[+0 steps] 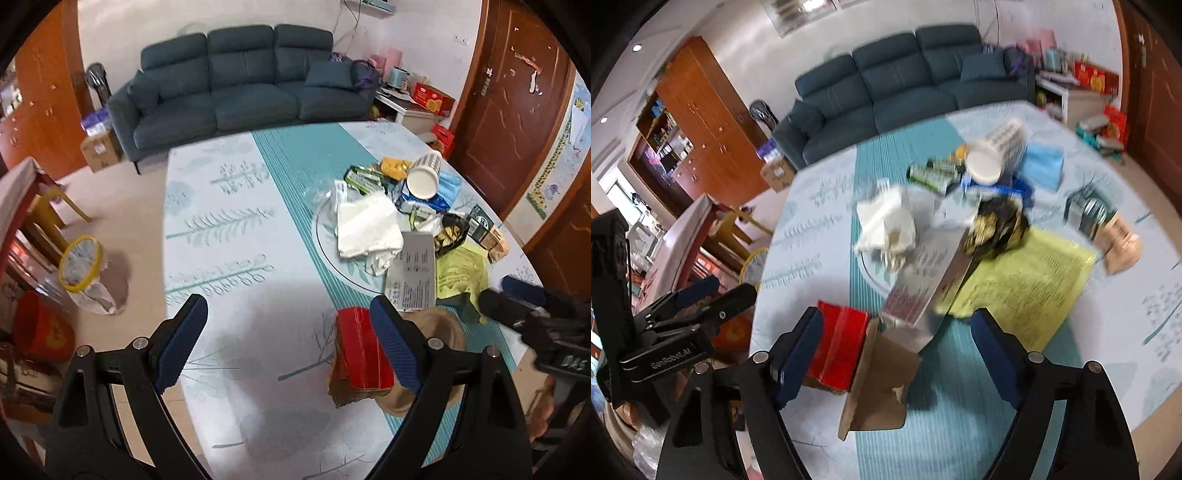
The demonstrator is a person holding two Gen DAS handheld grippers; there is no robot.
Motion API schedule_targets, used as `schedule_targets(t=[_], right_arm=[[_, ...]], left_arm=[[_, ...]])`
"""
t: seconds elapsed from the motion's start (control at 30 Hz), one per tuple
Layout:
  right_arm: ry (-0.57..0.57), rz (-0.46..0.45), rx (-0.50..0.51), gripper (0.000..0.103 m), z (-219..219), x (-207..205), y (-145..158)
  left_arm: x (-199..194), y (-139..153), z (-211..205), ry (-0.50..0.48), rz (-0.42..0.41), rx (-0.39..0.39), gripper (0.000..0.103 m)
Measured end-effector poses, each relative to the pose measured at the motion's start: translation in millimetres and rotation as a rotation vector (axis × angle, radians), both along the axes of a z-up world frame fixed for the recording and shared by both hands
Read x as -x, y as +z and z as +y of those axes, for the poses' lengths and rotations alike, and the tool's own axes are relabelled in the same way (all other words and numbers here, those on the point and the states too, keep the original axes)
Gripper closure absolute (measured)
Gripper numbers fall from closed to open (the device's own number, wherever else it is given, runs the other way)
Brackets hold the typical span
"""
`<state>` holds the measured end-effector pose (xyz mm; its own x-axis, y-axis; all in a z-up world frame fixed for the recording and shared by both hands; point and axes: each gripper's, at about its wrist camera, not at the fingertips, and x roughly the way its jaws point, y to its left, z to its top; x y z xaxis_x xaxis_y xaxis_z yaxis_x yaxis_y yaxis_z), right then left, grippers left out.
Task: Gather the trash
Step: 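Grasp the red box with the left tool while the right tool grasps the brown paper bag, then carry the red box and paper bag to the bin and release both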
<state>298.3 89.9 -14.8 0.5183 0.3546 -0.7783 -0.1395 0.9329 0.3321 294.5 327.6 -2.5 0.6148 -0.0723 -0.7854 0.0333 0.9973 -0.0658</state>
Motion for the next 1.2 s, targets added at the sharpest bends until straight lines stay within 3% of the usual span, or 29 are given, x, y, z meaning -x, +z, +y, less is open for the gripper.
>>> schedule_targets(t=[0.23,0.33,0.43,0.63,0.77,0.87,1.0,1.2], right_arm=[[0.017,0.099,-0.011,0.027,10,-3,-43],[0.024,0.125,-0.011,0.031,12,-1,-55],[0.032,0.171,0.006,0.043,15,4,-68],[0.009,0.225,0.010,0.071,9,16,-90],[-0.027,0.233,-0.003,0.079,-2,30,-98],[-0.063,0.234,-0.021,0.084,-15,40,-102],[-0.107,0.238,-0.046,0.087,-32,55,-100],[-0.168,0.217,-0.097,0.088,-62,83,-92]], left_arm=[[-14,-38,-5,-0.048,0.049,0.021,0.015],[-20,-52,-11,-0.078,0.123,0.049,0.015],[-27,-69,-16,-0.122,0.214,0.109,0.015],[-31,-88,-24,-0.162,0.300,0.196,0.015],[-35,-99,-30,-0.157,0.362,0.200,0.017],[-38,-107,-34,-0.165,0.406,0.228,0.029],[-37,-116,-42,-0.181,0.444,0.255,0.057],[-28,-115,-58,-0.187,0.417,0.197,0.066]])
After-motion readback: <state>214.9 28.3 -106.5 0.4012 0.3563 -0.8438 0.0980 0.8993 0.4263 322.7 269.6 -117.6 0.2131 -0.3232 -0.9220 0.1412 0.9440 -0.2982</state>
